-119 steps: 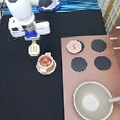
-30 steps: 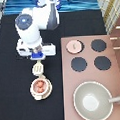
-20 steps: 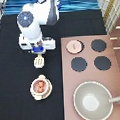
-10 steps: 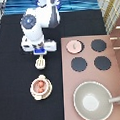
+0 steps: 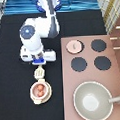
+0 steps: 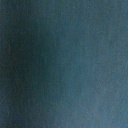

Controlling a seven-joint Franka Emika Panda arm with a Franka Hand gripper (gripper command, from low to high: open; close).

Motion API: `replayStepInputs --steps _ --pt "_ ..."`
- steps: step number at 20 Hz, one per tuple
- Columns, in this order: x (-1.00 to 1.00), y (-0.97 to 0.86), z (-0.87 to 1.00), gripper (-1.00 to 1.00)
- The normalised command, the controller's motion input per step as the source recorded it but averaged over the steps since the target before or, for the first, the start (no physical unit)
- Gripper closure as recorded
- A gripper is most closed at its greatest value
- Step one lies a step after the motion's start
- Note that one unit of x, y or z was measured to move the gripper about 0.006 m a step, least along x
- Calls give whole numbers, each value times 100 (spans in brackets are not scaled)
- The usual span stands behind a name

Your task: Take the lid off the pot, put the pot on the plate, and use the tool to push the pot to the front of the table.

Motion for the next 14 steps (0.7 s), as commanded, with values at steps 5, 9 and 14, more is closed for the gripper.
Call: replayStepInputs --steps 5,9,14 --pt "99 -3 11 100" --pt "100 0 37 100" --pt "100 -4 49 100"
